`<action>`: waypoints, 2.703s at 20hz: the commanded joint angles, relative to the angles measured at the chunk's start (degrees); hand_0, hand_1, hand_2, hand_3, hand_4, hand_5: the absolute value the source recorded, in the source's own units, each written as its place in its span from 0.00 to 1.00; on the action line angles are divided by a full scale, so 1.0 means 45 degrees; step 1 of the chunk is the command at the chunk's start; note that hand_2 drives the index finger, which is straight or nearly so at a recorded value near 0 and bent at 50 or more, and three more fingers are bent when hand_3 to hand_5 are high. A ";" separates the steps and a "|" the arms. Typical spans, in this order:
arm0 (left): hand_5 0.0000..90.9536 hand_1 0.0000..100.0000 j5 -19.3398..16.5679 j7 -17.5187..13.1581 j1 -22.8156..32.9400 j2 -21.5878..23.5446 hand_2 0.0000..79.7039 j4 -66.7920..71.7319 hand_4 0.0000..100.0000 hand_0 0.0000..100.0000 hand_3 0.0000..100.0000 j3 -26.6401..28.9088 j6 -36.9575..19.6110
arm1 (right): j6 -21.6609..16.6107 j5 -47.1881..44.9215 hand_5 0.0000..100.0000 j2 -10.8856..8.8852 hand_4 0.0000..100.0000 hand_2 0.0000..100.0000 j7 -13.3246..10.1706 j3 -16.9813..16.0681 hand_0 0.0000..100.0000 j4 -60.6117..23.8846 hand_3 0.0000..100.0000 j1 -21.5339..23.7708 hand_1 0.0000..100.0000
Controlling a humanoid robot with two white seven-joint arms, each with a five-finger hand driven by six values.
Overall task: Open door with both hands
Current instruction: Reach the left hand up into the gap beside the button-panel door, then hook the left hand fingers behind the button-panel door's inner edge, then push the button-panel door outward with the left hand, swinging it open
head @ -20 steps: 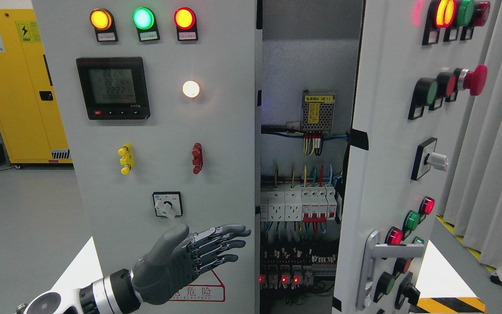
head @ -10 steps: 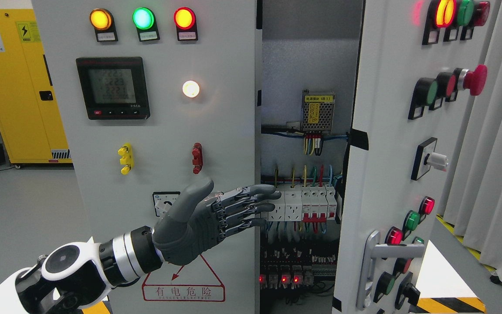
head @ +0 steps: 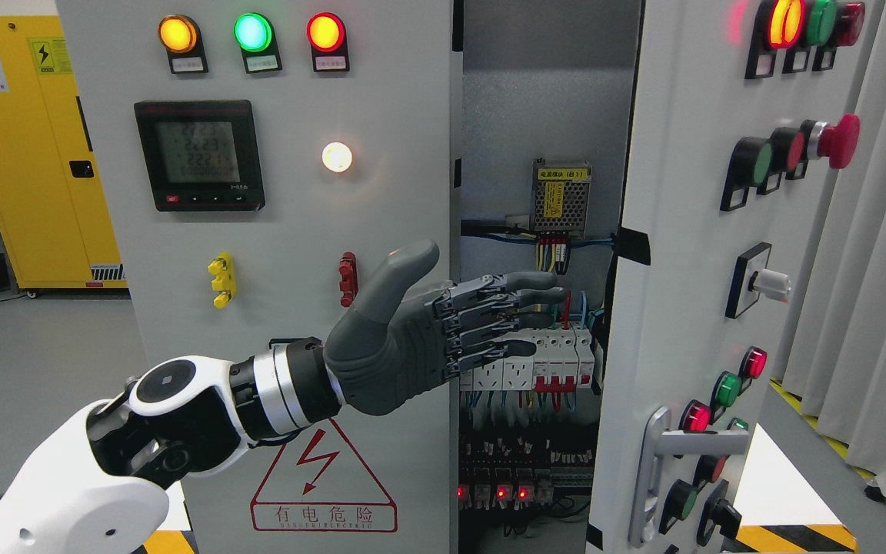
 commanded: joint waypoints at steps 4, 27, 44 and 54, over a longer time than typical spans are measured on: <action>0.00 0.00 0.0686 -0.1329 -0.0669 -0.1825 0.00 0.2458 0.00 0.00 0.00 -0.0811 0.0161 | 0.0004 -0.0020 0.00 -0.0399 0.00 0.00 -0.0010 0.0002 0.21 0.0000 0.00 0.0000 0.07; 0.00 0.00 0.1018 -0.1681 -0.1510 -0.4167 0.00 0.3552 0.00 0.00 0.00 -0.1007 0.0356 | 0.0004 -0.0020 0.00 -0.0360 0.00 0.00 -0.0049 0.0002 0.21 0.0000 0.00 0.0000 0.07; 0.00 0.00 0.0999 -0.0236 -0.1784 -0.5692 0.00 0.2714 0.00 0.00 0.00 -0.1085 0.0376 | 0.0004 -0.0020 0.00 -0.0360 0.00 0.00 -0.0030 0.0002 0.21 0.0000 0.00 0.0000 0.07; 0.00 0.00 0.0999 0.0663 -0.1783 -0.6141 0.00 0.2263 0.00 0.00 0.00 -0.1514 0.0376 | 0.0023 -0.0020 0.00 -0.0360 0.00 0.00 -0.0010 0.0002 0.21 0.0000 0.00 0.0000 0.08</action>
